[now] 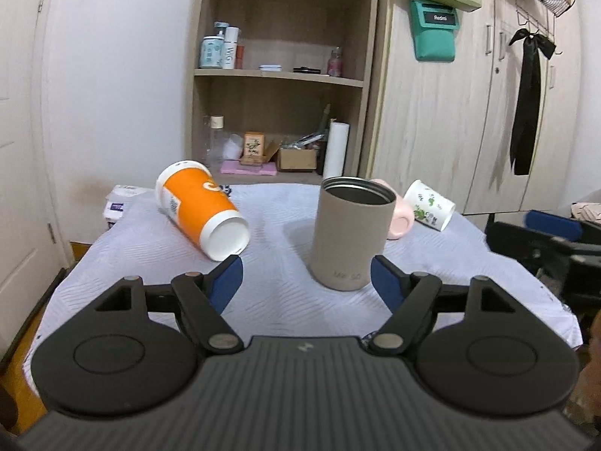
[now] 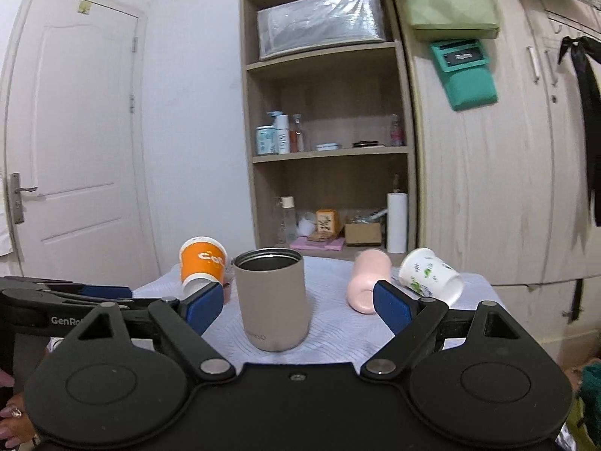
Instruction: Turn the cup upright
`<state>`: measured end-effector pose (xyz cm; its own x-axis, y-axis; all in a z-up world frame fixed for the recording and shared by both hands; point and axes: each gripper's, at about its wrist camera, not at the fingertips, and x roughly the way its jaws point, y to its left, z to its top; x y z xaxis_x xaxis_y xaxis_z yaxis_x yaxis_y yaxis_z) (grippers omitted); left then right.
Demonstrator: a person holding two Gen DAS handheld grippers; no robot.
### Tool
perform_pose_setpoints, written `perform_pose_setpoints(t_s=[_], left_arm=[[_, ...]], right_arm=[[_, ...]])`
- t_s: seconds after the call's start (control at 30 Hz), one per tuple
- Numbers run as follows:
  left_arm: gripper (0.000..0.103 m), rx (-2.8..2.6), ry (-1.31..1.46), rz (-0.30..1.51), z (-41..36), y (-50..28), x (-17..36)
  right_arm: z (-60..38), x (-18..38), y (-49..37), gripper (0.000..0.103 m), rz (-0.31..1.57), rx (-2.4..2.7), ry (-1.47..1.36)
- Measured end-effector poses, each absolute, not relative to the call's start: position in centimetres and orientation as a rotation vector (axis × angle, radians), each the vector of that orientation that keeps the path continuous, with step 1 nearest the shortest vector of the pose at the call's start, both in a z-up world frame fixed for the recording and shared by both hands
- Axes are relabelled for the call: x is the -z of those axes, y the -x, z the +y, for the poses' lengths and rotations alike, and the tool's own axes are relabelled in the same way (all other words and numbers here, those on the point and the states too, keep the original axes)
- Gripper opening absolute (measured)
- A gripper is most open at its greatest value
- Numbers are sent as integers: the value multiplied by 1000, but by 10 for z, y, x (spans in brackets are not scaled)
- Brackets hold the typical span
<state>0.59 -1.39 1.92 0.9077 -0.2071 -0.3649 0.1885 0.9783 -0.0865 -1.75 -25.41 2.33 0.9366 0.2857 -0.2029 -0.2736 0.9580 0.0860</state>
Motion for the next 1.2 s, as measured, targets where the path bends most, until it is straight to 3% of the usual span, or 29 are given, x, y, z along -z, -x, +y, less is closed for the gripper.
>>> perform_pose_setpoints(t_s=[0.23, 0.47, 0.6, 0.83, 1.2], left_arm=[[77, 188, 48, 384, -8, 1, -22], [90, 138, 39, 374, -4, 8, -26], [95, 117, 33, 370, 0, 11, -27], [103, 95, 27, 370, 3, 13, -28], [103, 55, 51, 408, 6, 10, -27]], right_arm=[[-253, -30, 32, 90, 236, -248, -65], [-247, -33, 37, 90, 218, -166, 30], [-251, -34, 34, 103, 240, -159, -11], [-242, -28, 29, 103, 286, -83, -2], [-235, -23, 27, 103, 328, -48, 17]])
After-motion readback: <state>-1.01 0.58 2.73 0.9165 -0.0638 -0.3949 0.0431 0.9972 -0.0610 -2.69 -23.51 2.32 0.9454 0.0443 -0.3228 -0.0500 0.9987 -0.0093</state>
